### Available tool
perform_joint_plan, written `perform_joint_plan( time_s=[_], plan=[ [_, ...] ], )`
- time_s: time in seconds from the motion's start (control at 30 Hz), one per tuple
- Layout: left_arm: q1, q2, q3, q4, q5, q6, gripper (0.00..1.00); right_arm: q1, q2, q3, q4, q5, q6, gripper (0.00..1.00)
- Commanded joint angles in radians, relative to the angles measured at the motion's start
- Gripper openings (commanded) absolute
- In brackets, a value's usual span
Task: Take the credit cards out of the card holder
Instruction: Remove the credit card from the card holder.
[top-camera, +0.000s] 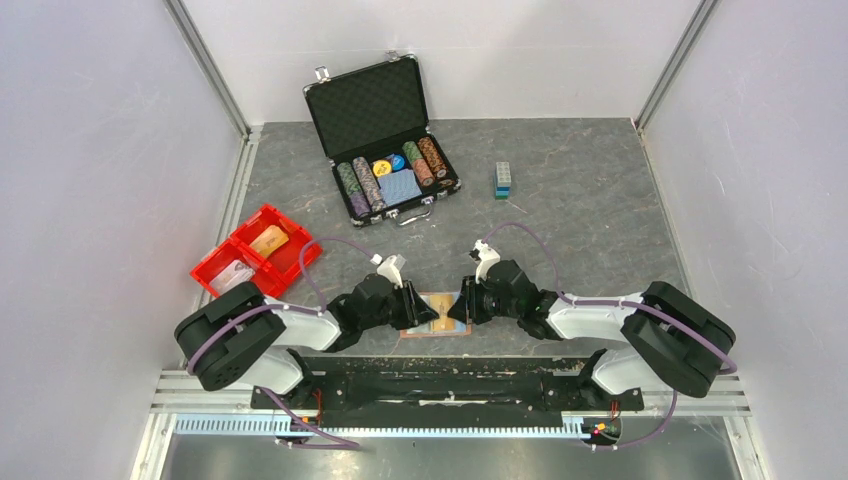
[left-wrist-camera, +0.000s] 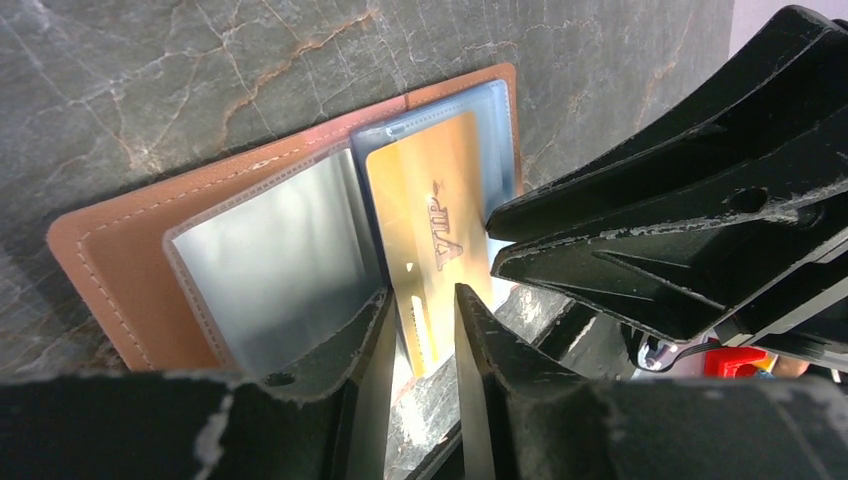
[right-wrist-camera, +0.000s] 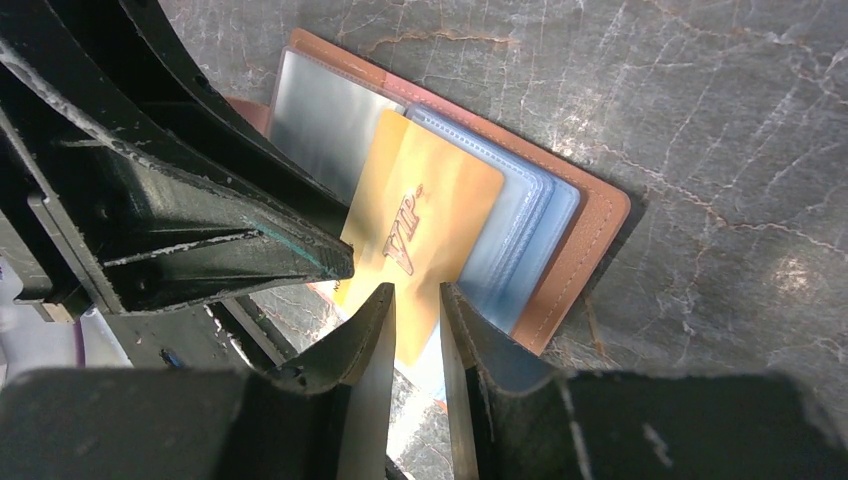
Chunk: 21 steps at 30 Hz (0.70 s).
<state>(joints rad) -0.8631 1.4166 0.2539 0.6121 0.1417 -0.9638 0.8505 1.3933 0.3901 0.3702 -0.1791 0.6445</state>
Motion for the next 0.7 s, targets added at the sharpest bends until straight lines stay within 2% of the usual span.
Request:
perform_joint_plan(
  time_s=[0.0, 0.13, 0.27, 0.43, 0.67],
  plan=[
    [-0.002, 0.019, 0.003, 0.097, 0.049, -0.043, 0.31, -0.002, 0.004, -0.023, -0.059, 0.007, -0.009, 0.26],
    [-0.002, 0.0, -0.013, 0.132, 0.052, -0.062, 0.14, -0.007, 0.005, -0.028, -0.062, 0.006, -0.015, 0.26],
    [-0.002, -0.025, -0.01, 0.095, 0.041, -0.045, 0.02, -0.027, 0.002, -0.03, -0.07, 0.008, -0.038, 0.25],
    [-0.001, -0.08, -0.001, -0.003, 0.015, -0.041, 0.02, -0.061, -0.034, -0.051, -0.082, 0.007, -0.058, 0.26],
    [0.0, -0.16, -0.028, -0.041, -0.019, -0.055, 0.02, -0.07, -0.04, -0.056, -0.087, -0.002, -0.068, 0.26]
  ],
)
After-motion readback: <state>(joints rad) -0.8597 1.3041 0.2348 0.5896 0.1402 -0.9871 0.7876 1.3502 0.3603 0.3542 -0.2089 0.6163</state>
